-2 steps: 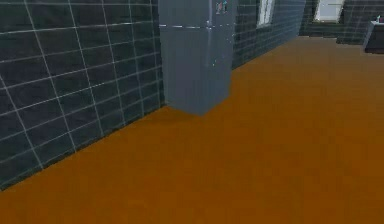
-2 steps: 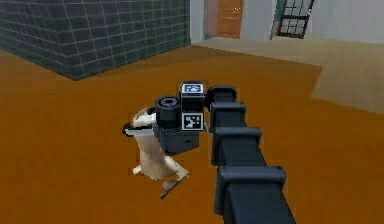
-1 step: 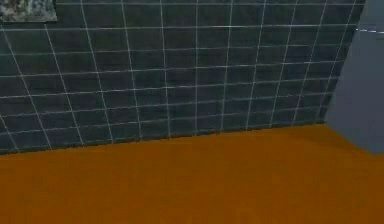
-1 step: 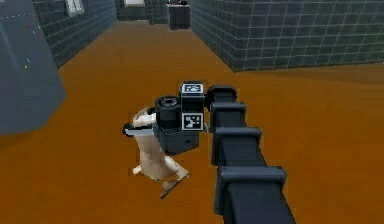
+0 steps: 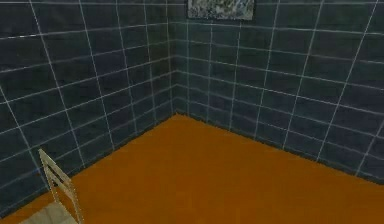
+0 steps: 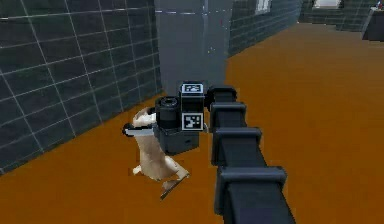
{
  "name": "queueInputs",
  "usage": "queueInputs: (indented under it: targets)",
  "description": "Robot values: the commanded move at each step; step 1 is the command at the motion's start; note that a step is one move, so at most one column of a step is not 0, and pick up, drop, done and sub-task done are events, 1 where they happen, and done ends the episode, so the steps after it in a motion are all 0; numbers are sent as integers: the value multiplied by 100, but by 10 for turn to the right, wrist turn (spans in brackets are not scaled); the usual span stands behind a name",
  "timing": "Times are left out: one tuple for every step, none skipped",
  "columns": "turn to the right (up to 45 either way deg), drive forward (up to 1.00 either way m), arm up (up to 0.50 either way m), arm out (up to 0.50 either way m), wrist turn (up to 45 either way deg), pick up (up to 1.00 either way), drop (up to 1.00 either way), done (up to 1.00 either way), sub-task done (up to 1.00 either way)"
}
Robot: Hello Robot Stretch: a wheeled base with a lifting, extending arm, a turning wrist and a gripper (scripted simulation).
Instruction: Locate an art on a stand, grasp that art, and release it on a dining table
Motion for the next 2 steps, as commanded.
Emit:
queueInputs:
  targets:
    - [-120,0,0,0,0,0,0,0,0]
    - [450,0,0,0,0,0,0,0,0]
